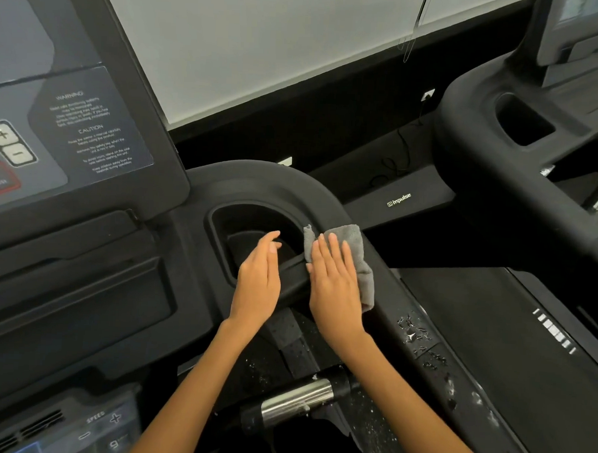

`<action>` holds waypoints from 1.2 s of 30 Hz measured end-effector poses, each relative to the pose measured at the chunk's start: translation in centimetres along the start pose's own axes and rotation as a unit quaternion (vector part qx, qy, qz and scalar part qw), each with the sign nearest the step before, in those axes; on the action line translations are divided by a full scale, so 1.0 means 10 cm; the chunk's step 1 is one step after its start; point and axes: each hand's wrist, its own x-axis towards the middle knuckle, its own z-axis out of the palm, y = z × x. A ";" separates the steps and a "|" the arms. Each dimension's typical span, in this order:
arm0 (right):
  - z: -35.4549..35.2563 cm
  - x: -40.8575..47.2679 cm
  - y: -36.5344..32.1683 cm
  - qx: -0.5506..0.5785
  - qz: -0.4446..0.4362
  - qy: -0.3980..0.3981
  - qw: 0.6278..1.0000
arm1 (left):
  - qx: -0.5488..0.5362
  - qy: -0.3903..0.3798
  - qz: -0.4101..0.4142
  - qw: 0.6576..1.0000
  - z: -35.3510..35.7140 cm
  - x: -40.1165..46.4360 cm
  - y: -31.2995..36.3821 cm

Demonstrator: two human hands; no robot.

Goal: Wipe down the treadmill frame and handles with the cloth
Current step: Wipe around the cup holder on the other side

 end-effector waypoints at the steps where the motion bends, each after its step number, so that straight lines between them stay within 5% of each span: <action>1: 0.01 -0.04 -0.06 0.018 0.004 0.006 1.000 | -0.008 0.001 -0.002 1.000 0.00 0.00 0.00; 6: 0.05 -0.24 -0.16 0.128 -0.080 -0.004 0.989 | -0.040 -0.006 -0.007 0.999 -0.02 -0.02 -0.01; 11: -0.10 -0.16 0.24 0.021 -0.182 -0.074 0.980 | -0.025 -0.035 0.024 0.999 -0.04 -0.02 -0.03; 18: -0.16 -0.15 0.23 -0.079 -0.079 -0.043 0.993 | 0.029 -0.054 0.059 0.996 -0.03 -0.02 -0.07; 29: -0.30 0.23 0.27 -0.019 0.236 0.003 0.972 | 0.210 -0.104 0.180 0.955 0.13 0.03 -0.06; 36: -0.28 0.24 0.18 -0.083 0.243 -0.028 0.966 | 0.210 -0.177 0.224 0.935 0.36 0.13 0.14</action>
